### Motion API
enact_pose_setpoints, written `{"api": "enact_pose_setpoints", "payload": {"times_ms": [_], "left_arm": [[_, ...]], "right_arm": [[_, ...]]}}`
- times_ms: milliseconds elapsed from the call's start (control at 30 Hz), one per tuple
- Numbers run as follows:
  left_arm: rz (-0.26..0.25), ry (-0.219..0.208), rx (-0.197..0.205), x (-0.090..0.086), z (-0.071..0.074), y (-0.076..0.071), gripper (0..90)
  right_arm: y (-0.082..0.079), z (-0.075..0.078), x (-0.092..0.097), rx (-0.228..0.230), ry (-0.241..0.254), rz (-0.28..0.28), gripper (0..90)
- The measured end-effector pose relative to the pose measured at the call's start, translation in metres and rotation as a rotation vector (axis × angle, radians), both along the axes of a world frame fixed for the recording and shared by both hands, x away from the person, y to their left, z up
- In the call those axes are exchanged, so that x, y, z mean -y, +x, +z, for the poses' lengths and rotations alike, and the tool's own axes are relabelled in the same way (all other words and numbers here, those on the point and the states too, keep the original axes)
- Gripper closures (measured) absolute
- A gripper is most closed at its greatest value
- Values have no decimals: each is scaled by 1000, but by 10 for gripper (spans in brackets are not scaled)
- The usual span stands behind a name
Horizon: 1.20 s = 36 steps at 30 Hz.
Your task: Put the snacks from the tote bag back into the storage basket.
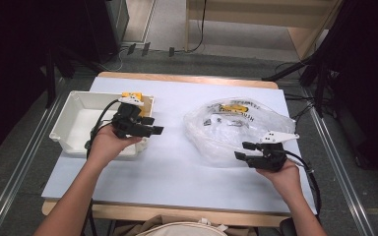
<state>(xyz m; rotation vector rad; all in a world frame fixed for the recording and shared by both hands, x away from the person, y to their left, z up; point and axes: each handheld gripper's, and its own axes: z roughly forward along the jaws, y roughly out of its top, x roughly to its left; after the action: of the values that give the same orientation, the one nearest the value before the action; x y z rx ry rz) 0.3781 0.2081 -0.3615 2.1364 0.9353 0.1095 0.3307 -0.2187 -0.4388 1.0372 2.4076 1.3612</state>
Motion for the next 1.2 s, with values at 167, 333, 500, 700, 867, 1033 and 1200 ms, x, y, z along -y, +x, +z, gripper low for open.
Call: {"api": "enact_pose_setpoints", "payload": {"times_ms": [167, 333, 500, 700, 867, 1033, 1200], "left_arm": [[-32, -7, 1, 14, -2, -6, 422], [-61, 7, 26, 27, -5, -11, 422], [-73, 17, 37, 36, -9, -16, 415], [-96, 22, 45, 46, -13, -21, 415], [-122, 28, 50, 54, -20, -26, 414], [-138, 26, 66, 63, -24, -30, 413], [-167, 35, 66, 73, -32, -35, 408]], "right_arm": [[-1, 0, 0, 11, 1, 5, 475], [-1, 0, 0, 8, 4, 6, 470], [-1, 0, 0, 9, 6, 10, 469], [-1, 0, -1, 7, 8, 14, 466], [-1, 0, -1, 3, 5, 18, 465], [-2, 1, -1, 11, 10, 20, 465], [-2, 1, -1, 13, 15, 22, 465]]}}
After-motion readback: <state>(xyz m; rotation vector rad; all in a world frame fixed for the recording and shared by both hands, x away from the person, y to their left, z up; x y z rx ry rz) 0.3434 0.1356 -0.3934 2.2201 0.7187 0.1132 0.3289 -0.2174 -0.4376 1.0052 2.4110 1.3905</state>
